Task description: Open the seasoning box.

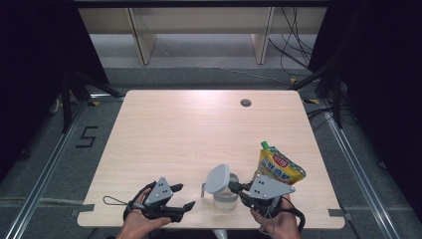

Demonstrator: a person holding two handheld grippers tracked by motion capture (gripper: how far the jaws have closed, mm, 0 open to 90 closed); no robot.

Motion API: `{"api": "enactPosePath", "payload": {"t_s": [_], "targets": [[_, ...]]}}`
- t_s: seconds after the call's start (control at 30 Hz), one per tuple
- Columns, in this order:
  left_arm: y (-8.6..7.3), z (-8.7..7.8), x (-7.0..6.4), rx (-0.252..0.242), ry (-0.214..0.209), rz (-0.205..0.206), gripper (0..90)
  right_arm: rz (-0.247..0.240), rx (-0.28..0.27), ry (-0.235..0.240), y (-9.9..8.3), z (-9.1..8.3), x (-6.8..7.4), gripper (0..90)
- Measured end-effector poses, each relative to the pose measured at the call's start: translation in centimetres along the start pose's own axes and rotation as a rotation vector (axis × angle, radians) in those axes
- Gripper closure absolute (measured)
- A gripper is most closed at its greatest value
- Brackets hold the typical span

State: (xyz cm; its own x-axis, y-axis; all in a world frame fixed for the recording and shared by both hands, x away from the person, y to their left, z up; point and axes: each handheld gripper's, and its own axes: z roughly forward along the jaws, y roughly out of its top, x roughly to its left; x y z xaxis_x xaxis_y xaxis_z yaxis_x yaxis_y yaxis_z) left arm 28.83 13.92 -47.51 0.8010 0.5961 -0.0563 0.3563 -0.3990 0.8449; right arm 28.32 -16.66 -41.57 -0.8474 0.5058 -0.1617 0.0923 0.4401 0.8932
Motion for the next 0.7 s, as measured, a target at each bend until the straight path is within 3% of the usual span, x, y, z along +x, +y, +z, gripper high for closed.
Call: {"api": "enactPosePath", "payload": {"t_s": [0.03, 0.07, 0.1, 0.17, 0.2, 0.5, 0.7], "targets": [[-0.2, 0.2, -0.1, 0.003, -0.007, -0.016, 30.7, 0.001, -0.003, 0.000, 0.1, 0.1, 0.1, 90.0], [-0.3, 0.2, -0.1, 0.021, -0.010, -0.007, 30.5, 0.011, 0.006, 0.000, 0.2, 0.1, 0.2, 90.0], [-0.4, 0.3, -0.2, 0.011, -0.015, -0.013, 30.1, -0.006, 0.001, 0.005, 0.3, 0.2, 0.2, 90.0], [-0.3, 0.3, 0.0, 0.015, -0.019, 0.041, 29.2, -0.019, -0.004, 0.000, 0.6, 0.5, 0.4, 90.0], [-0.4, 0.4, -0.3, 0.005, -0.025, -0.010, 28.8, -0.035, 0.003, -0.003, 0.7, 0.6, 0.5, 90.0], [-0.5, 0.3, 0.2, -0.001, -0.010, -0.024, 27.2, -0.062, 0.008, 0.037, 1.9, 2.0, 1.7, 90.0], [-0.6, 0.2, 0.2, 0.000, -0.019, -0.031, 27.1, -0.053, -0.004, 0.025, 1.8, 1.3, 1.1, 88.7]]}}
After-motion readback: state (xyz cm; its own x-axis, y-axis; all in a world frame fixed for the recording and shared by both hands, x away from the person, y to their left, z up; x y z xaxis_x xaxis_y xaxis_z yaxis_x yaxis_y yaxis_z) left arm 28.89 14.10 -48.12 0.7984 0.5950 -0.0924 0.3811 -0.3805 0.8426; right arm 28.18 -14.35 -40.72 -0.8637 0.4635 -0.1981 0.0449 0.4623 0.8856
